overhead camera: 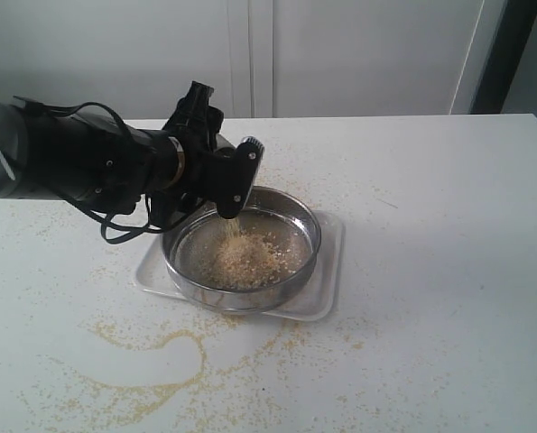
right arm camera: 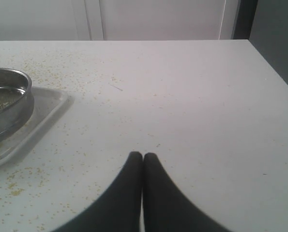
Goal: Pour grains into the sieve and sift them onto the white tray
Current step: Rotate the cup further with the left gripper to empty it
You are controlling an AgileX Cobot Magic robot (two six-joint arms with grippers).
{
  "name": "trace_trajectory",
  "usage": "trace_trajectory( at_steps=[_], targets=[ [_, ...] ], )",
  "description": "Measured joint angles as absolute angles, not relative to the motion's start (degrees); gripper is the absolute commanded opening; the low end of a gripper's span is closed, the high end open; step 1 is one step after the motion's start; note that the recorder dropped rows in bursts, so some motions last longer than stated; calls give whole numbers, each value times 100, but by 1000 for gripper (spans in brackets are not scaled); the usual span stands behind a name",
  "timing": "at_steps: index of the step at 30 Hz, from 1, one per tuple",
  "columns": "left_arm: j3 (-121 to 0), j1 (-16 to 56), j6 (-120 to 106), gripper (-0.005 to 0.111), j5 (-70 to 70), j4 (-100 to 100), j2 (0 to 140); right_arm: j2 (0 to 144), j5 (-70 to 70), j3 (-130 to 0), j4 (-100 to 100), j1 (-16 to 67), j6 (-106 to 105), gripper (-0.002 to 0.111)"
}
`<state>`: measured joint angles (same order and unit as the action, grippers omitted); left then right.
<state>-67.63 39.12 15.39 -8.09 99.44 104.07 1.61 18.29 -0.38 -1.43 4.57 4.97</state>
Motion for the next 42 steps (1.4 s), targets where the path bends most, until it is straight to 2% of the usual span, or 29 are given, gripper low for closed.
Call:
trace_trajectory(
  at_steps=[32, 42],
  targets=[
    [-6996, 3922, 1019, 0, -1257, 9934, 11040, 161, 1829, -38, -143, 457, 497, 0],
    [-7071, 3924, 224, 0, -1317, 9934, 11111, 161, 1829, -38, -143, 457, 497, 0]
  ],
)
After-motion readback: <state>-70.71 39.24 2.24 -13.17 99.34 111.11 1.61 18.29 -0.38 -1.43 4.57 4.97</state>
